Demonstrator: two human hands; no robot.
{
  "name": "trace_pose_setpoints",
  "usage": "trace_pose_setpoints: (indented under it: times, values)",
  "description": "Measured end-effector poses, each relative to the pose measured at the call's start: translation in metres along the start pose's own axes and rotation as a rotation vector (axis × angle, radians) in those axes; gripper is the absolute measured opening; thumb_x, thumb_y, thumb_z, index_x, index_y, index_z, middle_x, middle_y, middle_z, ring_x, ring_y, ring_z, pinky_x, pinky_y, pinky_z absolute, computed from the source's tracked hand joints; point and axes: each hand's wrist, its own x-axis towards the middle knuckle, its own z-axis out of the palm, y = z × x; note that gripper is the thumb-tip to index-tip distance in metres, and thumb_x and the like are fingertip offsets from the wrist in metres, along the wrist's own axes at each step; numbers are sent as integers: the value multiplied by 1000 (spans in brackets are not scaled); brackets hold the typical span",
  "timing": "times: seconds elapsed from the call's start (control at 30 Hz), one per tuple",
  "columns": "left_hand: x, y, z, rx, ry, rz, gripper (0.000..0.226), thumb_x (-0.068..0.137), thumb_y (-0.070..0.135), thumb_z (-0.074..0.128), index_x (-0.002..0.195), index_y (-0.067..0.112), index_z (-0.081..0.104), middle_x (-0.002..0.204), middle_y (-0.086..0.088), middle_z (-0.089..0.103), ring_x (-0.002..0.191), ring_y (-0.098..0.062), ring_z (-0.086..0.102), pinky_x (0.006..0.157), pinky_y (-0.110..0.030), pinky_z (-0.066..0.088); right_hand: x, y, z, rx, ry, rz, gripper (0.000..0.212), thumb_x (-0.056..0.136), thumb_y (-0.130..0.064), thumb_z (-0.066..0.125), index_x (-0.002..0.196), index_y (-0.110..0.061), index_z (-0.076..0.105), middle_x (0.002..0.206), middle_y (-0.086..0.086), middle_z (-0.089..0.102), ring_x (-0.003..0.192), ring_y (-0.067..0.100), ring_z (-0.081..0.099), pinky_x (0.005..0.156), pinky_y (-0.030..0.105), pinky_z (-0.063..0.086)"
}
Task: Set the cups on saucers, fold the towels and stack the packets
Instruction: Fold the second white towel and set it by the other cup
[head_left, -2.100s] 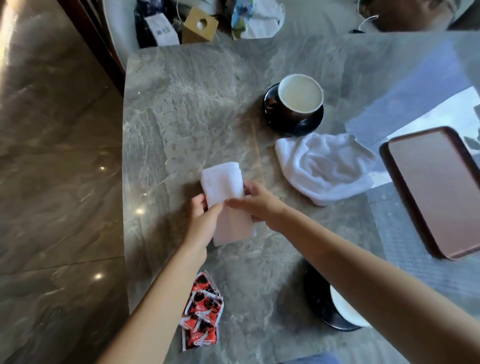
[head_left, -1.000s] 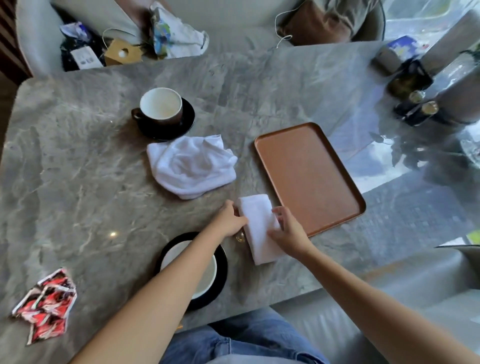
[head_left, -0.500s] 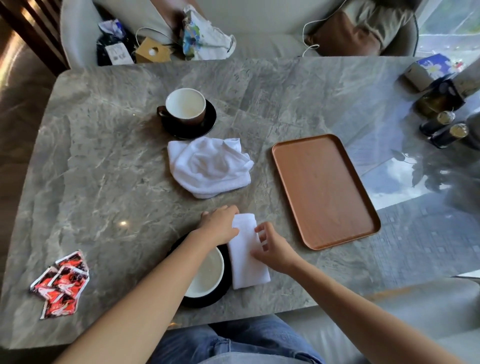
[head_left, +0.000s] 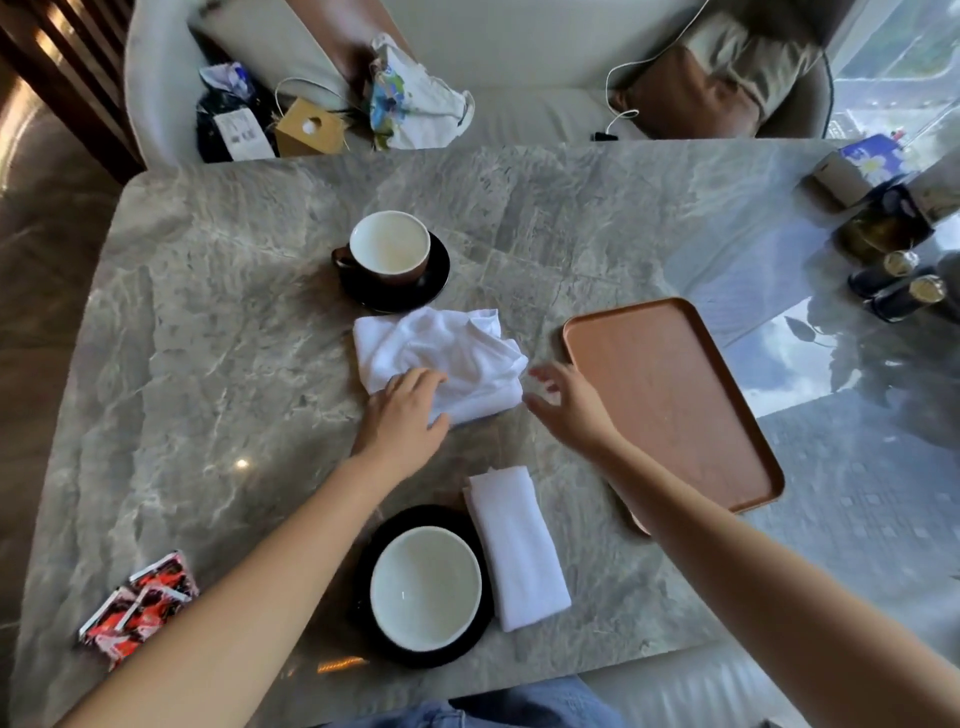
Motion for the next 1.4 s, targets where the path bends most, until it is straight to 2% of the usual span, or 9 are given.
trace_pose_setpoints:
  times: [0.1,0.23,0.4,0.47,0.57,0.83,1.1,1.27,1.4]
  values:
    - [10,-5,-3,-42,-115,-43,44,89,26,52,130,17,42,136,-1,50,123,-25,48,100,-40,40,31,-21,14,-43,2,2,52,84,-25,65,131,-8,48,133,14,52,124,29,44,103,37,34]
    - [11,-11,-6,-135,-88,-23,45,89,25,54,131,15,41,136,-2,50,122,-24,49,97,-38,43,43,-41,29,-174,-16,54,34,88,-28,59,120,-15,58,132,8,52,124,30,41,97,38,37]
    - [15,-22,-23,-71,-57,132,70,86,23,56,147,20,22,156,2,22,142,-17,22,115,-37,22,15,-69,36,-426,-37,-375,18,90,-31,54,101,-22,66,111,-1,62,118,21,48,111,44,21]
    - [11,-26,-30,18,-12,213,58,83,29,57,138,25,39,144,6,40,136,-13,30,111,-32,15,5,-84,38,-498,-52,-507,19,90,-29,51,97,-21,67,102,0,66,110,20,55,114,42,17]
    - [2,-36,-40,86,69,270,24,82,35,58,100,20,61,103,4,59,114,-15,50,103,-29,15,-3,-103,35,-467,-128,-582,23,93,-28,50,100,-15,67,84,7,68,86,27,62,98,38,38]
    - [-38,-84,-75,104,35,286,27,80,39,66,68,16,59,112,10,58,125,-9,42,114,-32,4,-16,-123,35,-420,-162,-627,27,92,-42,52,96,-19,66,84,7,71,77,31,64,61,36,43]
    - [-66,-129,-122,45,128,305,38,79,50,53,73,16,69,97,14,69,111,-8,53,97,-19,24,-2,-146,29,-391,-59,-588,22,91,-40,55,89,-21,67,82,0,72,79,25,65,61,31,46]
    - [-85,-154,-144,3,114,196,42,79,53,40,61,16,46,64,1,53,68,-18,49,74,-28,33,10,-165,35,-363,16,-594,25,88,-42,51,84,-24,68,77,-3,71,73,22,65,57,27,42]
    - [-108,-191,-160,-114,105,-4,27,78,45,48,72,24,63,67,1,66,71,-23,60,74,-33,46,23,-173,35,-269,101,-515,16,86,-34,63,79,-22,70,69,-1,70,63,16,61,55,29,40]
